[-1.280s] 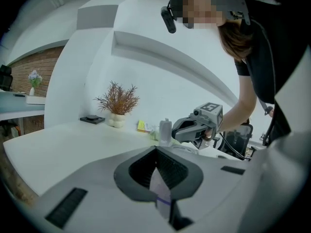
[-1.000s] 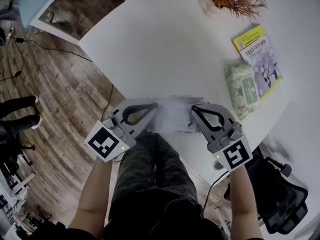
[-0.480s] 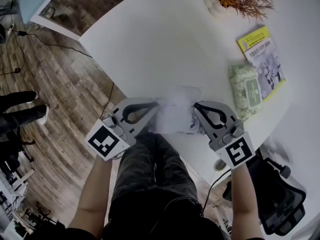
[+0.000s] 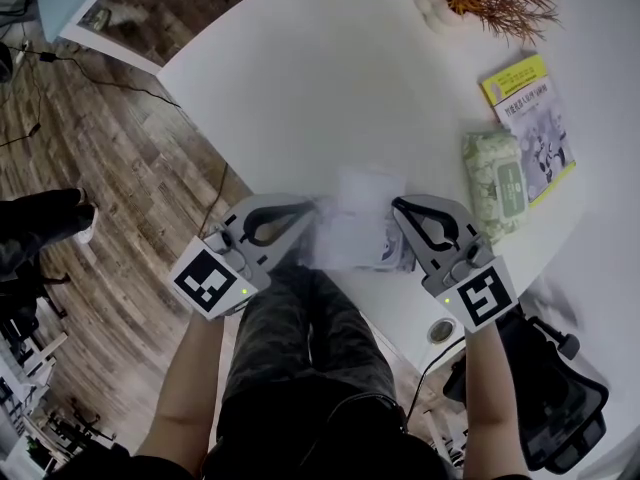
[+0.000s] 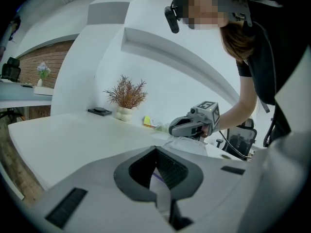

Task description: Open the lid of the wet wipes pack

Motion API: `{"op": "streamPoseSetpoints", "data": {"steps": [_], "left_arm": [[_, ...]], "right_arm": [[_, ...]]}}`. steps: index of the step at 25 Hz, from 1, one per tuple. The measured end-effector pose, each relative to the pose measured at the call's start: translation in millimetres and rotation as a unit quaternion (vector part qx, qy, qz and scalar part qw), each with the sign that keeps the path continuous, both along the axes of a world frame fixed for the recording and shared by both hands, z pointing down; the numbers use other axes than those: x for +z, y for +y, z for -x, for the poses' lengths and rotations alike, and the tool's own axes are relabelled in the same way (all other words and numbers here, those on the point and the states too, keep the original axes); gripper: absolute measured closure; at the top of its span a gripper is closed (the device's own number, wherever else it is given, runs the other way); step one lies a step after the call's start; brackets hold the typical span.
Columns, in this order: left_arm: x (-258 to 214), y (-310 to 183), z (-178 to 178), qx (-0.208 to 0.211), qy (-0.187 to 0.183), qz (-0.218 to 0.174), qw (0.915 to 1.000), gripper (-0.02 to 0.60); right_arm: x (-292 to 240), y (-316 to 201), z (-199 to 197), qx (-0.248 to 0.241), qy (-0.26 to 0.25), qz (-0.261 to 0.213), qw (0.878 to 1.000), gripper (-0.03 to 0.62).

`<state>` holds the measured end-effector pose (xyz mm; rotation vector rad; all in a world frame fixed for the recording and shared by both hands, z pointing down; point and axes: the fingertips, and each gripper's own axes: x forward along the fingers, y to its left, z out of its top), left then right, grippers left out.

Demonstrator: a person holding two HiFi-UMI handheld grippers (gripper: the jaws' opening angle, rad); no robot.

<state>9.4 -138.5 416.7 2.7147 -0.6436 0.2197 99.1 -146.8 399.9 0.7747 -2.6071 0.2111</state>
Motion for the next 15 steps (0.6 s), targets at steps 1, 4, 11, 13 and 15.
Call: {"op": "streamPoseSetpoints", "data": {"steps": [1,4,11,13,15], "left_arm": [[0.6,-0.3,0.4,-0.002,0.001,0.002,1.0000,0.571],[2.6,-1.2,1.1,-0.006,0.002,0.005,1.0000,0.571],[2.5,-1.9,2.1,-0.013,0.005,0.008,0.9999,0.571],[2.6,-2.2,2.2,-0.015,0.006,0.009,0.9998,0.571],[2.7,-2.4,2.2,-0.017,0.008,0.011,0.9998,0.571]], "right_arm": [[0.5,-0.6,0.6,-0.002,0.002,0.002,1.000,0.574],[1.8,-2.5,2.5,-0.010,0.007,0.008,1.000,0.574],[5.6,-4.3,8.7,-0.032,0.024,0.048,0.998,0.574],[5.9,-4.4,9.7,-0.040,0.027,0.055,0.997,0.574],[6.3,-4.2,9.8,-0.045,0.031,0.057,0.997,0.574]]}}
